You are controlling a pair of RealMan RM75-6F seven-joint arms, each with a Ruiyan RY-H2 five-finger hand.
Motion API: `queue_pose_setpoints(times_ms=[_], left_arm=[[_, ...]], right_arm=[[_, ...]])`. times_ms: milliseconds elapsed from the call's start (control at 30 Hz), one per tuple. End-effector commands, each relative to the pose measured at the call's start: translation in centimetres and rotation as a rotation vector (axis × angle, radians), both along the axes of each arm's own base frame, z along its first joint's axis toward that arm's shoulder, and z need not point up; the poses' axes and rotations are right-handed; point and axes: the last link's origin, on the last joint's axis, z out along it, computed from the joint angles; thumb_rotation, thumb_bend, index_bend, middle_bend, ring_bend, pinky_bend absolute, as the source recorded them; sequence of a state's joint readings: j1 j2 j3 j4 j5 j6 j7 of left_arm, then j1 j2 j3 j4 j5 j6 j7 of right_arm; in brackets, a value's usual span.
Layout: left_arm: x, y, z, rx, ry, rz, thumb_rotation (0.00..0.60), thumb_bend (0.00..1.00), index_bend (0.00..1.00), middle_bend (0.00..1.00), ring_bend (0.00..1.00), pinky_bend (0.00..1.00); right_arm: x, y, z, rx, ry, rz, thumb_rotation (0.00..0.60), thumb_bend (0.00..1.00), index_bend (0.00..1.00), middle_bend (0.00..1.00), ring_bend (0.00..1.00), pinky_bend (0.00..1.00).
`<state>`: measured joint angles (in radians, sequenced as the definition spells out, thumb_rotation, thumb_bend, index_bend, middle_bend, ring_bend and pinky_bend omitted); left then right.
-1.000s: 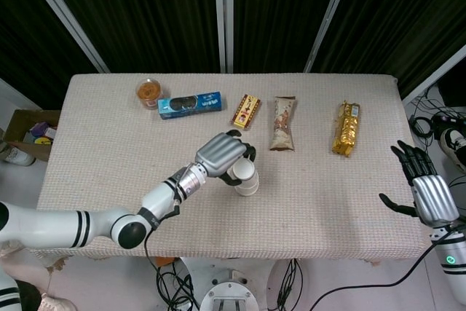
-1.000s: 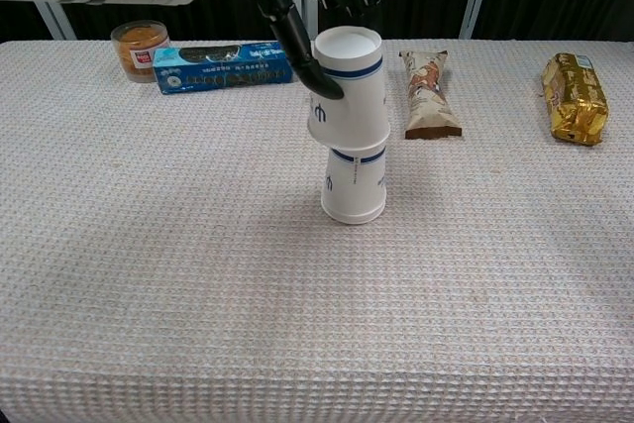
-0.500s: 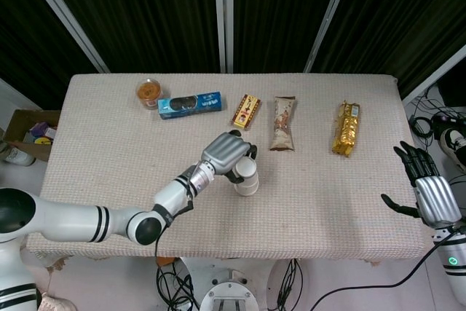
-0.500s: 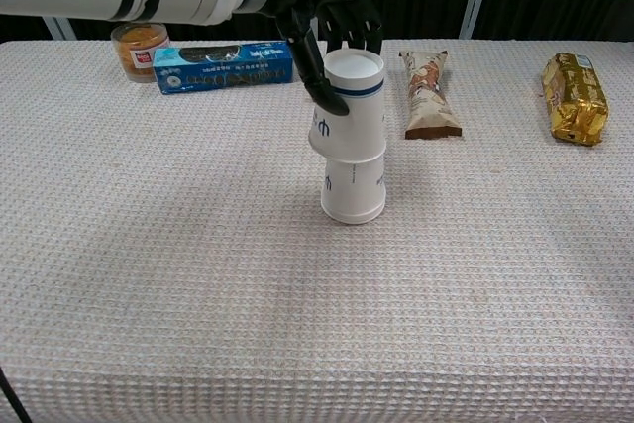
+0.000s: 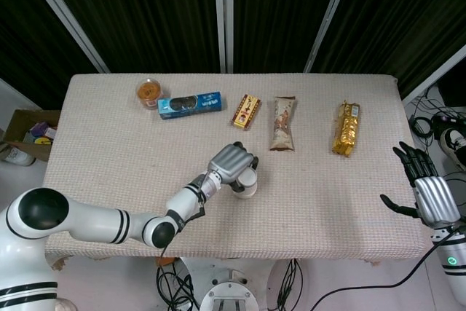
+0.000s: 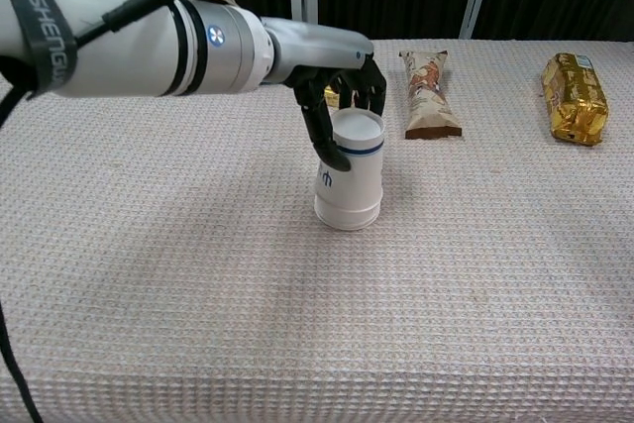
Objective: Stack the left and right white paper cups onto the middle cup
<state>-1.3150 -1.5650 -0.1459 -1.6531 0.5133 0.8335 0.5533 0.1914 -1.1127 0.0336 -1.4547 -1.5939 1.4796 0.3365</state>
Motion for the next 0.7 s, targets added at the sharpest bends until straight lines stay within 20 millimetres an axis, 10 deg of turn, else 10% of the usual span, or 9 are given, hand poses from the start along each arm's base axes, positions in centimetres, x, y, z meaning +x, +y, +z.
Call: queue_pose_setpoints(times_ms=[33, 367, 700], left_arm=[[-0.9, -0.1, -1.3, 0.022, 0.050, -0.010, 0.600, 0.20, 0.32, 0.29, 0.22, 0.15], [-2.9, -0.9, 4.8, 0.166, -0.109, 0.010, 0.600, 0.07, 0.20, 0.12, 0.10, 0.12], [-18.7, 0.0, 16.9, 0.673, -0.051, 0.167, 0.600, 0.07, 0.24, 0.18, 0.10, 0.12]], right_arm=[[0.0, 0.0, 0.0, 0.001, -0.003, -0.001, 0.600, 0.15, 0.00, 0.00, 0.00, 0.00], [-0.5, 0.0, 0.3, 0.002, -0.017, -0.021, 0.600, 0.16, 0.00, 0.00, 0.00, 0.00], [-1.9, -0.9, 1.0, 0.025, -0.027, -0.061, 0.600, 0.22, 0.00, 0.14, 0.00, 0.04]])
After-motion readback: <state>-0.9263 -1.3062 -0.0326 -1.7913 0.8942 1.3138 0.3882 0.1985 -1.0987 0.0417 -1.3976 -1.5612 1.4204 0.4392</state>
